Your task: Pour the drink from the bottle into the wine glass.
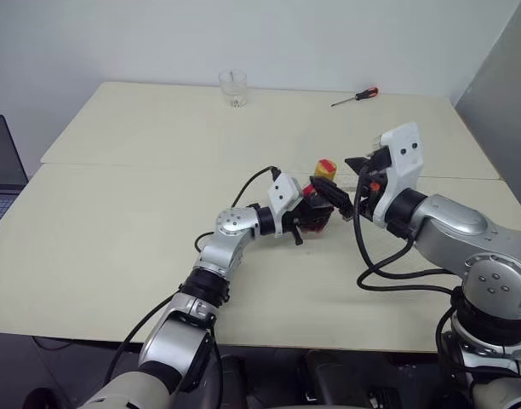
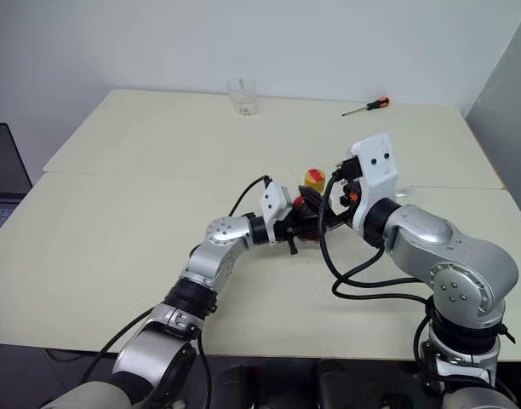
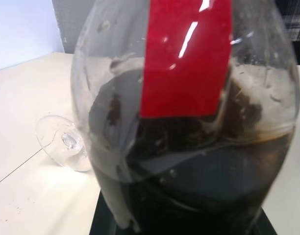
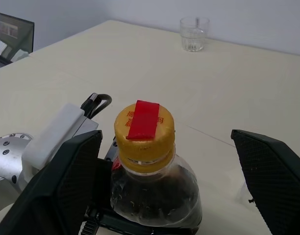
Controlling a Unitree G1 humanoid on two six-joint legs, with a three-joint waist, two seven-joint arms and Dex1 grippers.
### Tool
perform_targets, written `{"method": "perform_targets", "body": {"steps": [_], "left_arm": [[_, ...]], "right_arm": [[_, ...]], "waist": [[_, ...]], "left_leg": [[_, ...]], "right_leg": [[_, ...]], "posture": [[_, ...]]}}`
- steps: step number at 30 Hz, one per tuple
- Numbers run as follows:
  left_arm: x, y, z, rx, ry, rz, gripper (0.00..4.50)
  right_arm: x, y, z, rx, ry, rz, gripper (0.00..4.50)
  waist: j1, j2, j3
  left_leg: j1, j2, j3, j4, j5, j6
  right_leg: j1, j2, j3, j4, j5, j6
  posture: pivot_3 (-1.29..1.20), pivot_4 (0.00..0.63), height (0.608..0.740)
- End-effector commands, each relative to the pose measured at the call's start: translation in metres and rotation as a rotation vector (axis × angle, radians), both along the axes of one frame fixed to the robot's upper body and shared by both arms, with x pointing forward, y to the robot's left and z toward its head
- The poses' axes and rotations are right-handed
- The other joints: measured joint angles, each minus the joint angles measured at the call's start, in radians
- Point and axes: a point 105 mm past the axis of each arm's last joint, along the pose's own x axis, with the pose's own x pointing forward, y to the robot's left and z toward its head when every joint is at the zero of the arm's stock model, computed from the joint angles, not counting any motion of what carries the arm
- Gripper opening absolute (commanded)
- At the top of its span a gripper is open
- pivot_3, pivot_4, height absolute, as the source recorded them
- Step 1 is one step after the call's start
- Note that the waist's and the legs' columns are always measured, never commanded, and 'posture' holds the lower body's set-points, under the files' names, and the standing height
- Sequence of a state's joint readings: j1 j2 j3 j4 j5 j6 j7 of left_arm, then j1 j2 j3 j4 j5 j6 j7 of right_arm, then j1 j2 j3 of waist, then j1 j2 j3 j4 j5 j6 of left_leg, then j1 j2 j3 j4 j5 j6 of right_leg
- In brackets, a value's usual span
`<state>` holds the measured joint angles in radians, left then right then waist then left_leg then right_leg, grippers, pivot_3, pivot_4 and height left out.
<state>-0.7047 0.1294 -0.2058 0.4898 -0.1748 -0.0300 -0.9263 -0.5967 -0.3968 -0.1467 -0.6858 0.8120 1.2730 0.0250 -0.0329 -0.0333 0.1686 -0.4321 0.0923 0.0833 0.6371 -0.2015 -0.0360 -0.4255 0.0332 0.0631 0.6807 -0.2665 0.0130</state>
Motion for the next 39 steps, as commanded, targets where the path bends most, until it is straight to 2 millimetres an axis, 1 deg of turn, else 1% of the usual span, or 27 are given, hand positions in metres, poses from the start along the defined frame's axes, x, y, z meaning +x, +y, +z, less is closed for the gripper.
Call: {"method": "perform_targets", "body": {"steps": [1,11,16,18,19,20,22,23,24,32,35,37,39], "left_arm": [[-0.001,-0.001,0.020,-0.037,-0.071,-0.006,0.76],[-0.001,-0.001,0.019,-0.037,-0.069,-0.004,0.76],[-0.001,-0.001,0.018,-0.037,-0.066,-0.004,0.76],[-0.001,-0.002,0.017,-0.038,-0.065,-0.005,0.76],[-0.002,-0.002,0.017,-0.039,-0.064,-0.004,0.76],[-0.002,-0.002,0.017,-0.040,-0.063,-0.004,0.76],[-0.002,-0.002,0.017,-0.042,-0.063,-0.004,0.76],[-0.002,-0.002,0.017,-0.042,-0.062,-0.005,0.76],[-0.003,-0.003,0.017,-0.044,-0.062,-0.005,0.76],[-0.003,-0.003,0.017,-0.045,-0.061,-0.004,0.76],[-0.002,-0.003,0.017,-0.046,-0.059,-0.002,0.76],[-0.002,-0.002,0.017,-0.045,-0.058,0.000,0.76],[-0.001,-0.002,0.016,-0.045,-0.057,0.003,0.76]], "right_arm": [[-0.006,0.003,0.012,0.010,-0.060,0.027,4.50],[-0.005,0.008,0.015,0.051,-0.064,0.044,4.50],[0.000,0.006,0.014,0.080,-0.052,0.022,4.50],[0.000,0.006,0.014,0.081,-0.050,0.023,4.12],[0.000,0.007,0.014,0.082,-0.050,0.024,3.86],[0.000,0.007,0.014,0.084,-0.050,0.026,3.57],[0.000,0.008,0.015,0.088,-0.050,0.030,2.79],[0.000,0.009,0.015,0.089,-0.050,0.031,2.50],[0.000,0.009,0.015,0.089,-0.051,0.032,2.44],[0.000,0.011,0.016,0.083,-0.053,0.042,2.44],[0.002,0.009,0.019,0.082,-0.067,0.025,1.84],[0.003,0.009,0.021,0.084,-0.074,0.024,1.22],[0.003,0.008,0.023,0.092,-0.084,0.025,1.19]], "waist": [[0.000,0.000,0.000],[0.000,0.000,0.000],[0.000,0.000,0.000],[0.000,0.000,0.000],[0.000,0.000,0.000],[0.000,0.000,0.000],[0.000,0.000,0.000],[0.000,0.000,0.000],[0.000,0.000,0.000],[0.000,0.000,0.000],[0.000,0.000,0.000],[0.000,0.000,0.000],[0.000,0.000,0.000]], "left_leg": [[0.000,0.000,0.000,0.000,0.000,0.000],[0.000,0.000,0.000,0.000,0.000,0.000],[0.000,0.000,0.000,0.000,0.000,0.000],[0.000,0.000,0.000,0.000,0.000,0.000],[0.000,0.000,0.000,0.000,0.000,0.000],[0.000,0.000,0.000,0.000,0.000,0.000],[0.000,0.000,0.000,0.000,0.000,0.000],[0.000,0.000,0.000,0.000,0.000,0.000],[0.000,0.000,0.000,0.000,0.000,0.000],[0.000,0.000,0.000,0.000,0.000,0.000],[0.000,0.000,0.000,0.000,0.000,0.000],[0.000,0.000,0.000,0.000,0.000,0.000],[0.000,0.000,0.000,0.000,0.000,0.000]], "right_leg": [[0.000,0.000,0.000,0.000,0.000,0.000],[0.000,0.000,0.000,0.000,0.000,0.000],[0.000,0.000,0.000,0.000,0.000,0.000],[0.000,0.000,0.000,0.000,0.000,0.000],[0.000,0.000,0.000,0.000,0.000,0.000],[0.000,0.000,0.000,0.000,0.000,0.000],[0.000,0.000,0.000,0.000,0.000,0.000],[0.000,0.000,0.000,0.000,0.000,0.000],[0.000,0.000,0.000,0.000,0.000,0.000],[0.000,0.000,0.000,0.000,0.000,0.000],[0.000,0.000,0.000,0.000,0.000,0.000],[0.000,0.000,0.000,0.000,0.000,0.000],[0.000,0.000,0.000,0.000,0.000,0.000]], "posture": [[0.00,0.150,0.740],[0.00,0.150,0.740],[0.00,0.150,0.740],[0.00,0.150,0.740],[0.00,0.150,0.740],[0.00,0.150,0.740],[0.00,0.150,0.740],[0.00,0.150,0.740],[0.00,0.150,0.740],[0.00,0.150,0.740],[0.00,0.150,0.740],[0.00,0.150,0.740],[0.00,0.150,0.740]]}}
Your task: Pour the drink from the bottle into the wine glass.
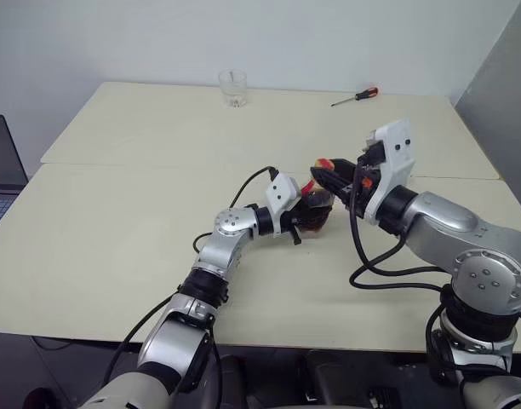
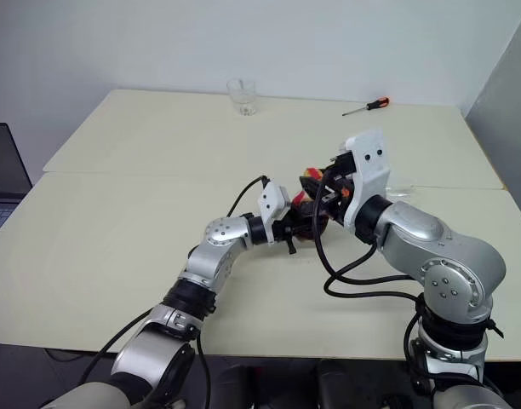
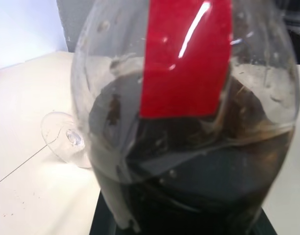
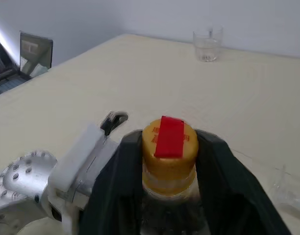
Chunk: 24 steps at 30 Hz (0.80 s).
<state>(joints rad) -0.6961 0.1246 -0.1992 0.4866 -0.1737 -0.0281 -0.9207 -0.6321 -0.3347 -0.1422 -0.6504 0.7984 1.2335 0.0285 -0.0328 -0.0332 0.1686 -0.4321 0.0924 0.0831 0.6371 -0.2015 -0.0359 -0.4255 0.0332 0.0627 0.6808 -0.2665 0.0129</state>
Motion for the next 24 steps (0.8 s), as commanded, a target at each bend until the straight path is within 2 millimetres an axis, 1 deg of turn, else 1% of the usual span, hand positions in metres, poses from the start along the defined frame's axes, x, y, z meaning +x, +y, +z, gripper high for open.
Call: {"method": "perform_targets", "body": {"steps": [1,5,7,9,11,12,13,14,15,17,18,19,20,21,23,24], "left_arm": [[-0.001,-0.003,0.017,-0.035,-0.063,-0.005,0.76],[-0.001,-0.002,0.016,-0.031,-0.061,-0.001,0.76],[-0.001,-0.002,0.016,-0.030,-0.061,0.000,0.76],[0.000,-0.001,0.016,-0.029,-0.062,0.001,0.76],[0.001,0.000,0.017,-0.030,-0.063,0.007,0.76],[0.001,0.001,0.018,-0.031,-0.064,0.013,0.76],[0.002,0.004,0.018,-0.031,-0.062,0.022,0.76],[0.002,0.006,0.017,-0.030,-0.060,0.031,0.76],[0.003,0.008,0.016,-0.029,-0.058,0.037,0.76],[0.004,0.012,0.015,-0.031,-0.055,0.052,0.76],[0.005,0.014,0.016,-0.035,-0.053,0.063,0.76],[0.006,0.015,0.016,-0.038,-0.052,0.070,0.76],[0.006,0.016,0.017,-0.041,-0.051,0.076,0.76],[0.006,0.016,0.017,-0.043,-0.049,0.079,0.76],[0.006,0.016,0.016,-0.045,-0.045,0.079,0.76],[0.006,0.015,0.016,-0.046,-0.043,0.078,0.76]], "right_arm": [[-0.001,-0.003,0.014,0.025,-0.062,-0.007,1.19],[-0.004,-0.004,0.017,0.055,-0.077,0.022,1.19],[-0.003,-0.008,0.022,0.070,-0.091,0.025,1.19],[0.001,-0.021,0.024,0.075,-0.097,-0.017,1.19],[0.008,-0.042,0.021,0.062,-0.089,-0.102,1.19],[0.011,-0.059,0.014,0.045,-0.073,-0.169,1.19],[0.015,-0.081,0.004,0.024,-0.049,-0.258,1.19],[0.018,-0.108,-0.011,0.029,-0.013,-0.370,1.19],[0.018,-0.126,-0.020,0.032,0.009,-0.442,1.19],[0.015,-0.155,-0.039,0.055,0.043,-0.571,1.19],[0.010,-0.170,-0.055,0.048,0.069,-0.649,1.19],[0.005,-0.180,-0.066,0.038,0.085,-0.703,1.19],[0.000,-0.186,-0.075,0.036,0.097,-0.743,1.19],[-0.006,-0.193,-0.089,0.034,0.119,-0.800,1.19],[-0.015,-0.196,-0.111,0.057,0.159,-0.861,1.19],[-0.017,-0.195,-0.119,0.054,0.172,-0.874,1.19]], "waist": [[0.000,0.000,0.000],[0.000,0.000,0.000],[0.000,0.000,0.000],[0.000,0.000,0.000],[0.000,0.000,0.000],[0.001,0.000,0.000],[0.004,0.000,0.000],[0.007,-0.001,0.000],[0.008,-0.001,0.000],[0.006,-0.001,0.000],[0.005,-0.001,0.000],[0.005,-0.001,0.000],[0.004,-0.001,0.000],[0.000,0.000,0.000],[-0.002,0.000,-0.001],[-0.002,0.000,-0.001]], "left_leg": [[0.000,0.000,0.000,0.000,0.000,0.000],[0.000,0.000,0.000,0.000,0.000,0.000],[0.000,0.000,0.000,0.000,0.000,0.000],[0.000,0.000,0.000,0.000,0.000,0.000],[0.000,0.000,0.000,0.000,0.000,0.000],[0.000,-0.001,0.000,0.000,0.000,0.000],[0.000,-0.001,0.000,0.000,0.000,0.000],[0.000,-0.001,0.000,0.000,0.000,0.000],[0.000,-0.001,0.000,0.000,0.000,0.000],[0.000,-0.001,0.001,0.000,0.000,0.000],[0.000,-0.002,0.001,-0.001,0.000,0.000],[0.000,-0.002,0.001,-0.001,0.000,0.000],[0.000,-0.002,0.000,-0.001,0.000,0.000],[0.000,-0.001,0.000,-0.001,0.000,0.000],[0.002,-0.001,0.000,-0.001,0.000,0.000],[0.002,-0.001,-0.001,-0.002,0.000,0.000]], "right_leg": [[0.000,0.000,0.000,0.000,0.000,0.000],[0.000,0.000,0.000,0.000,0.000,0.000],[0.000,0.000,0.000,0.000,0.000,0.000],[0.000,0.000,0.000,0.000,0.000,0.000],[0.000,0.000,0.000,0.000,0.000,0.000],[0.000,0.000,0.000,0.000,0.000,0.000],[0.000,0.000,0.000,0.000,0.000,0.000],[0.000,0.000,0.000,-0.001,0.000,0.000],[0.001,-0.001,-0.001,-0.002,0.000,0.000],[0.001,-0.001,0.001,-0.002,0.000,0.000],[0.001,-0.001,0.001,-0.002,0.000,0.000],[0.000,-0.001,0.002,-0.001,0.000,0.000],[0.000,-0.001,0.001,-0.001,0.000,0.000],[0.000,-0.001,0.001,-0.001,0.000,0.000],[0.000,0.000,0.002,0.001,0.000,0.000],[0.001,0.000,0.001,0.001,0.000,0.000]], "posture": [[0.00,0.150,0.740],[0.00,0.150,0.740],[0.00,0.150,0.740],[0.00,0.150,0.740],[0.00,0.150,0.740],[0.00,0.150,0.740],[0.00,0.150,0.740],[0.00,0.150,0.740],[0.00,0.150,0.740],[0.00,0.150,0.740],[0.00,0.150,0.740],[0.00,0.150,0.740],[0.00,0.150,0.740],[0.00,0.150,0.740],[0.00,0.150,0.740],[0.00,0.150,0.740]]}}
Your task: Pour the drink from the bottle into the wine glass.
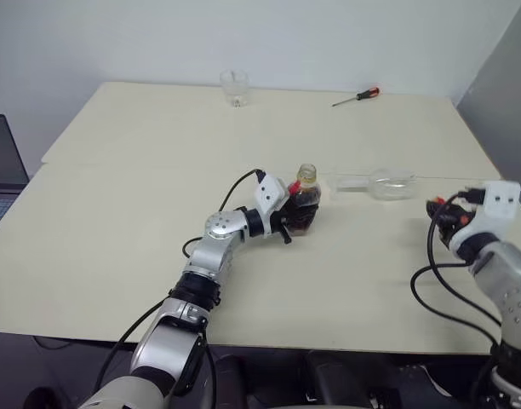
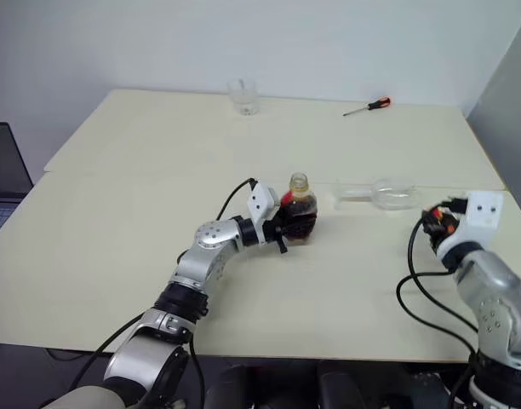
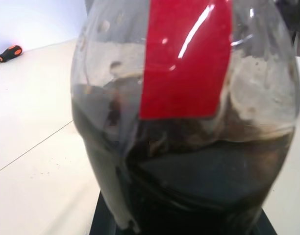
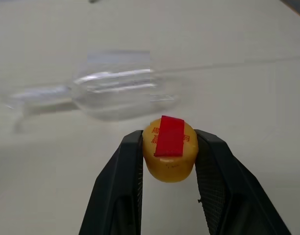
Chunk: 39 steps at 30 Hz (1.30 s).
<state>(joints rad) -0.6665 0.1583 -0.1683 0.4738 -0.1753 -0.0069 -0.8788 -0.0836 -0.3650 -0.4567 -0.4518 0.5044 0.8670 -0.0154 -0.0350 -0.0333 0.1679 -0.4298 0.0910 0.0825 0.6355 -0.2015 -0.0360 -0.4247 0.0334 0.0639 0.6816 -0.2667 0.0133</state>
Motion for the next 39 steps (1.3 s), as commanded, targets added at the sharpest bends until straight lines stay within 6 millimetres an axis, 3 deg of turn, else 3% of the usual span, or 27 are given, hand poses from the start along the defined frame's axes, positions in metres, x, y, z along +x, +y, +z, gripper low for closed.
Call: {"method": "perform_targets", "body": {"steps": [1,4,7,16,18,19,22,24,26,28,34,39], "left_arm": [[-0.003,-0.005,0.022,-0.044,-0.070,-0.014,0.76],[-0.004,-0.008,0.021,-0.049,-0.065,-0.020,0.76],[-0.004,-0.008,0.021,-0.049,-0.065,-0.022,0.76],[-0.004,-0.005,0.022,-0.035,-0.067,-0.024,0.76],[-0.003,-0.003,0.022,-0.031,-0.070,-0.019,0.76],[-0.001,-0.001,0.023,-0.032,-0.071,-0.009,0.76],[0.006,0.011,0.022,-0.030,-0.062,0.055,0.76],[0.010,0.018,0.023,-0.037,-0.056,0.094,0.76],[0.024,0.041,0.024,-0.058,-0.056,0.218,0.76],[0.034,0.065,0.027,-0.090,-0.064,0.331,0.76],[0.045,0.109,0.023,-0.109,-0.071,0.521,0.76],[0.058,0.169,0.021,-0.135,-0.081,0.795,0.76]], "right_arm": [[-0.007,-0.004,-0.002,-0.025,-0.041,-0.063,1.19],[-0.010,0.001,-0.016,-0.041,-0.009,-0.057,1.19],[-0.010,0.003,-0.017,-0.040,-0.010,-0.062,1.19],[-0.008,0.002,0.005,-0.053,-0.108,-0.015,4.29],[-0.007,0.007,0.014,-0.050,-0.136,0.025,4.50],[-0.006,0.014,0.019,-0.031,-0.151,0.069,4.50],[-0.008,0.066,0.043,0.008,-0.176,0.387,4.50],[-0.013,0.087,0.051,0.015,-0.165,0.521,4.50],[-0.026,0.134,0.065,0.017,-0.150,0.795,4.50],[-0.036,0.166,0.068,-0.012,-0.099,0.987,4.50],[-0.033,0.201,0.070,-0.029,-0.048,1.176,4.50],[-0.025,0.226,0.075,-0.028,-0.070,1.276,4.50]], "waist": [[0.000,0.001,0.000],[-0.004,0.002,-0.001],[-0.004,0.002,-0.001],[-0.002,0.002,-0.001],[-0.002,0.002,-0.001],[-0.002,0.002,-0.001],[-0.005,0.002,0.000],[-0.008,0.002,0.000],[-0.008,0.001,0.000],[-0.016,0.001,0.000],[-0.010,-0.001,0.001],[-0.003,-0.001,0.001]], "left_leg": [[0.001,0.000,0.000,0.000,0.000,0.000],[0.002,-0.001,0.001,0.000,0.000,0.000],[0.002,-0.002,0.001,0.000,0.000,0.000],[0.002,-0.004,0.001,-0.001,0.000,0.000],[0.002,-0.004,0.001,-0.001,0.000,0.000],[0.002,-0.004,0.001,-0.001,0.000,0.000],[0.002,-0.004,0.001,-0.001,0.000,0.000],[0.003,-0.004,0.000,-0.001,0.000,0.000],[0.003,-0.004,-0.002,-0.002,0.000,0.000],[0.004,-0.004,-0.001,-0.002,0.000,0.000],[0.003,-0.005,-0.002,-0.003,0.000,0.000],[0.002,-0.007,-0.001,-0.001,0.000,0.000]], "right_leg": [[0.000,0.000,0.000,0.000,0.000,0.000],[0.000,0.000,0.000,0.001,0.000,0.000],[0.001,0.000,0.000,0.000,0.000,0.000],[0.001,-0.001,0.000,-0.001,0.000,0.000],[0.001,-0.001,0.000,-0.001,0.000,0.000],[0.001,-0.001,0.000,-0.001,0.000,0.000],[0.001,-0.001,0.001,0.000,0.000,0.000],[0.001,-0.001,0.001,0.000,0.000,0.000],[0.002,-0.001,0.001,-0.001,0.000,0.000],[0.002,-0.001,0.002,0.000,0.000,0.000],[0.003,-0.002,0.002,-0.002,0.000,0.000],[0.002,-0.005,0.000,-0.001,0.000,0.001]], "posture": [[0.00,0.150,0.740],[0.00,0.150,0.740],[0.00,0.150,0.740],[0.00,0.150,0.740],[0.00,0.150,0.740],[0.00,0.150,0.740],[0.00,0.150,0.740],[0.00,0.150,0.740],[0.00,0.150,0.740],[0.00,0.150,0.740],[0.00,0.150,0.740],[0.00,0.150,0.740]]}}
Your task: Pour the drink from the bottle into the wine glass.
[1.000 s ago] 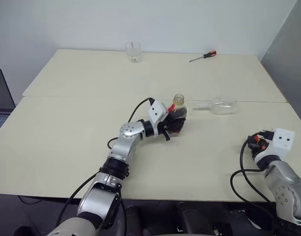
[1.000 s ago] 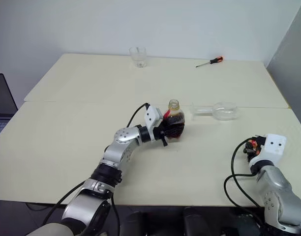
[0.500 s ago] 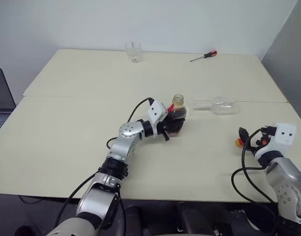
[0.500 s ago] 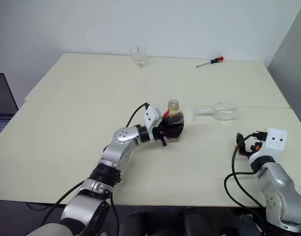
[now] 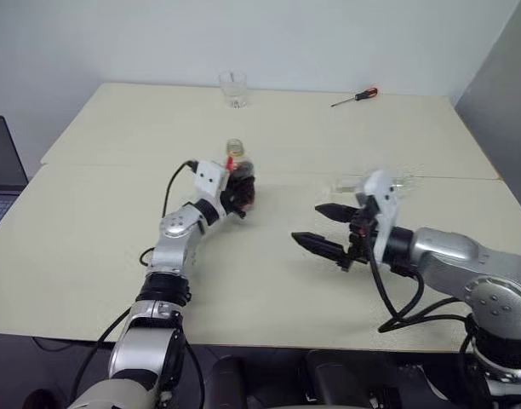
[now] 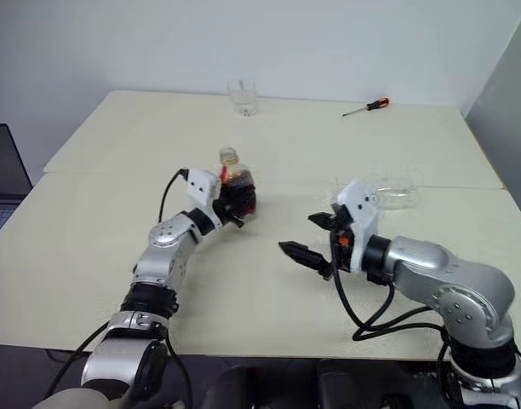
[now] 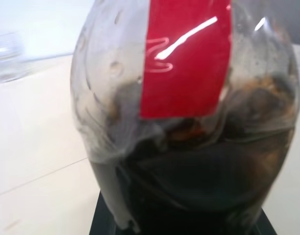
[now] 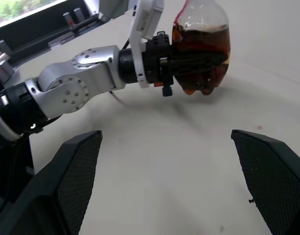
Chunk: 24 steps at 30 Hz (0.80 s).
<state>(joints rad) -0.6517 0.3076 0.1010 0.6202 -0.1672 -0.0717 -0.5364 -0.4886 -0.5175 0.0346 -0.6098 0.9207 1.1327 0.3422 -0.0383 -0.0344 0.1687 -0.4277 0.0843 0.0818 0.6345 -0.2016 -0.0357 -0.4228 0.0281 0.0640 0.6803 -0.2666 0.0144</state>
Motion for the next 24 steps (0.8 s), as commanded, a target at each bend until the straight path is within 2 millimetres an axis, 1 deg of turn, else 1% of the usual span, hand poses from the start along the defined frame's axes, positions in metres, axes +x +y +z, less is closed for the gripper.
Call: {"method": "perform_targets", "body": {"steps": [1,4,6,13,17,21,22,24], "left_arm": [[0.008,0.037,0.018,-0.016,-0.077,0.170,0.76],[0.007,0.059,0.011,0.009,-0.074,0.265,0.76],[0.006,0.067,0.005,0.012,-0.066,0.297,0.76],[0.001,0.074,-0.011,-0.023,-0.038,0.357,0.76],[-0.002,0.076,-0.021,-0.078,-0.006,0.388,0.76],[-0.005,0.082,-0.023,-0.116,0.002,0.416,0.76],[-0.005,0.084,-0.023,-0.118,0.002,0.419,1.49],[-0.006,0.085,-0.022,-0.122,0.001,0.422,2.12]], "right_arm": [[0.001,0.014,0.012,0.040,-0.046,0.063,4.50],[0.006,0.022,0.013,0.059,-0.051,0.081,4.50],[0.011,0.024,0.014,0.060,-0.065,0.069,4.50],[0.036,0.025,0.033,0.145,-0.130,-0.057,4.50],[0.039,0.025,0.032,0.136,-0.127,-0.063,4.50],[0.039,0.027,0.033,0.130,-0.128,-0.053,4.50],[0.040,0.027,0.033,0.130,-0.128,-0.051,4.50],[0.040,0.029,0.033,0.130,-0.129,-0.048,4.50]], "waist": [[0.000,0.000,0.000],[0.003,0.000,0.000],[0.006,-0.001,0.000],[0.008,-0.002,-0.001],[0.007,-0.002,-0.002],[0.006,-0.002,-0.002],[0.005,-0.002,-0.002],[0.005,-0.002,-0.002]], "left_leg": [[0.000,0.000,0.000,0.000,0.000,0.000],[0.000,0.000,0.000,0.000,0.000,0.000],[0.000,0.001,0.000,0.000,0.000,0.000],[-0.001,0.000,0.001,0.001,0.000,0.000],[0.000,0.001,0.002,0.001,0.000,0.000],[0.000,0.001,0.002,0.001,0.000,0.000],[0.000,0.001,0.002,0.001,0.000,0.000],[0.000,0.001,0.002,0.000,0.000,0.000]], "right_leg": [[0.000,0.000,0.000,0.000,0.000,0.000],[0.000,0.000,-0.001,0.000,0.000,0.000],[0.000,0.000,-0.002,0.000,0.000,0.000],[0.000,-0.002,-0.004,0.001,0.001,0.000],[0.000,-0.002,-0.004,0.001,0.001,-0.001],[0.000,-0.002,-0.004,0.002,0.001,-0.001],[0.000,-0.002,-0.004,0.002,0.001,-0.001],[0.000,-0.002,-0.004,0.002,0.001,-0.001]], "posture": [[0.00,0.150,0.740],[0.00,0.150,0.740],[0.00,0.150,0.740],[0.00,0.150,0.740],[0.00,0.150,0.740],[0.00,0.150,0.740],[0.00,0.150,0.740],[0.00,0.150,0.740]]}}
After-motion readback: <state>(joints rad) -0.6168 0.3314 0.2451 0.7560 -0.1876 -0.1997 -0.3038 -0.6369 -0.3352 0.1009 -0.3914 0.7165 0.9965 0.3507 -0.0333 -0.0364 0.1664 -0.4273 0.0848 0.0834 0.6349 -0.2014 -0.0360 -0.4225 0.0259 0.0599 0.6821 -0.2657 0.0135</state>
